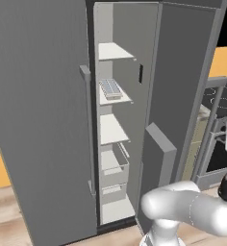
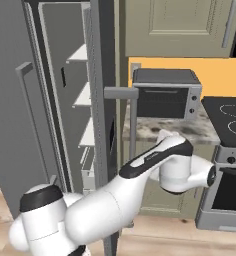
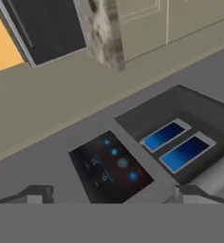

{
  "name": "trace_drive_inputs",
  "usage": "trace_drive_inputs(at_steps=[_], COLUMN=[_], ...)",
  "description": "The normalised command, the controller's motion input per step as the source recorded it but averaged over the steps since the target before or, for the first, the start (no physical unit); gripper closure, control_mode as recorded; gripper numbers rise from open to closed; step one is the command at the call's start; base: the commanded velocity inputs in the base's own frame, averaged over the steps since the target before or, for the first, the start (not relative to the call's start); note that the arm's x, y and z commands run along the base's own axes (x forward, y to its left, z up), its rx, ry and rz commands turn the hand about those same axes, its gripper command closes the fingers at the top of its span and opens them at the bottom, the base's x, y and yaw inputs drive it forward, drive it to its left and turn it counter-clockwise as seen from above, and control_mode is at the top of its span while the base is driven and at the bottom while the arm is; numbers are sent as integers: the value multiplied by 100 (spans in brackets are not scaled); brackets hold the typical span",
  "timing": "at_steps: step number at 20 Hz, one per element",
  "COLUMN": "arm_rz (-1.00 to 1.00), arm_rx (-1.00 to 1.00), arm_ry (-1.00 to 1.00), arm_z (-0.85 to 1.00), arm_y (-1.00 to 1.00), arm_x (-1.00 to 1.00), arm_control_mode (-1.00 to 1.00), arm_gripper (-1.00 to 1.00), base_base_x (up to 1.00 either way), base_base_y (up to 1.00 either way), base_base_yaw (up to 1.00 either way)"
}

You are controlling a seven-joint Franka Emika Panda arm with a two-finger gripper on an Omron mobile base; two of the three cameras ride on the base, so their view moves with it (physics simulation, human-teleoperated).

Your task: The ice cube tray has been filled with water. Take the tray and place it in the freezer to make ice. Close the freezer door after placing the tray.

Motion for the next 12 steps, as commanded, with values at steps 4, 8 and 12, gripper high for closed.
trace_drive_inputs(at_steps=[4,8,12], arm_rz=[15,4,0], arm_rx=[0,0,0], arm_ry=[-1,-9,-12], arm_z=[-17,-27,-27], arm_y=[0,1,3], arm_x=[14,0,0], arm_control_mode=[-100,-100,-100], arm_gripper=[-100,-100,-100], base_base_x=[0,0,0], base_base_y=[0,0,0], base_base_yaw=[0,0,0])
